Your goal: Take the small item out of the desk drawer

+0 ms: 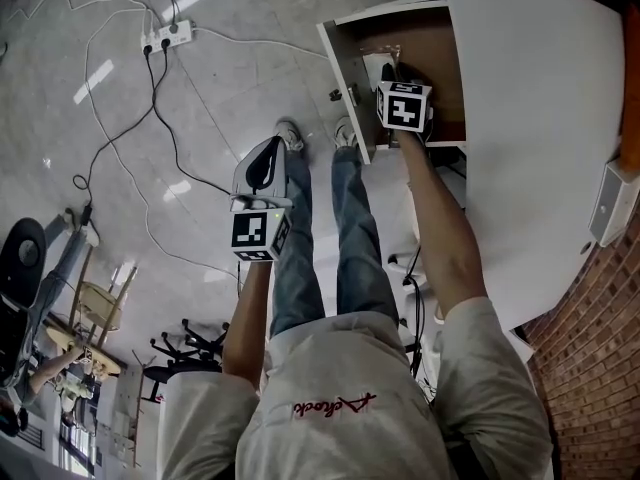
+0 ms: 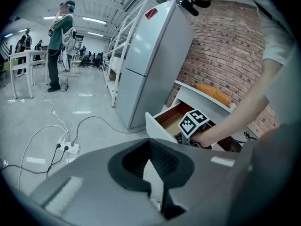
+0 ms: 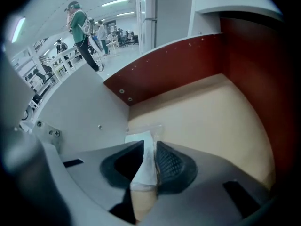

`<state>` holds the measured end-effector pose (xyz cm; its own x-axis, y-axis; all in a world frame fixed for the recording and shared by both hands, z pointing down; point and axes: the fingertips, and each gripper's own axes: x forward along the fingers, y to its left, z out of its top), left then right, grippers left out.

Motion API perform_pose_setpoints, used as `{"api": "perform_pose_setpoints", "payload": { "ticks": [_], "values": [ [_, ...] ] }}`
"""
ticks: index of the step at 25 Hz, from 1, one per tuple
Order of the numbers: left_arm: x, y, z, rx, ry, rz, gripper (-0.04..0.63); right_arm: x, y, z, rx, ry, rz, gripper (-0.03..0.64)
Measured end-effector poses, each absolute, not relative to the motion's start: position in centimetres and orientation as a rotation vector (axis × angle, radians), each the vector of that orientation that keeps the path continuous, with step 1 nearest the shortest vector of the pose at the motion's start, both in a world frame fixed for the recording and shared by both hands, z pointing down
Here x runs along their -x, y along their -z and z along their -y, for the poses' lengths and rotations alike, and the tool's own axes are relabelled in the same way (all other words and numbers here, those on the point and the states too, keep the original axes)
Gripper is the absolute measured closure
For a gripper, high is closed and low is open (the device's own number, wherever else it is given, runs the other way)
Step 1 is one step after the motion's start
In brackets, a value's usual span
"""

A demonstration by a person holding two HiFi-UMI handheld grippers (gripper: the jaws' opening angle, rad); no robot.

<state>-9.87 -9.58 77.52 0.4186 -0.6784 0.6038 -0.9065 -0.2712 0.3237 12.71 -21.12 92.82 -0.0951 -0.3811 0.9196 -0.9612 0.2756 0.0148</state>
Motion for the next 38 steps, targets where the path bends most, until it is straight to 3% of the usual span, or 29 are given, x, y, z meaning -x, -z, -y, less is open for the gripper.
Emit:
{"api": "perform_pose_setpoints", "payload": {
  "ticks": [11, 38],
  "values": [
    [10.4, -77.9, 9.4, -2.031, -0.47, 1.338, 0.586, -13.0, -93.5, 20.5, -1.234, -0.829, 1.612, 0.601],
    [10.7, -73.6, 9.9, -2.085, -0.401, 1.376, 0.586, -8.3, -80.1, 20.6, -1.359, -0.533, 1.925, 0.604]
  ]
}}
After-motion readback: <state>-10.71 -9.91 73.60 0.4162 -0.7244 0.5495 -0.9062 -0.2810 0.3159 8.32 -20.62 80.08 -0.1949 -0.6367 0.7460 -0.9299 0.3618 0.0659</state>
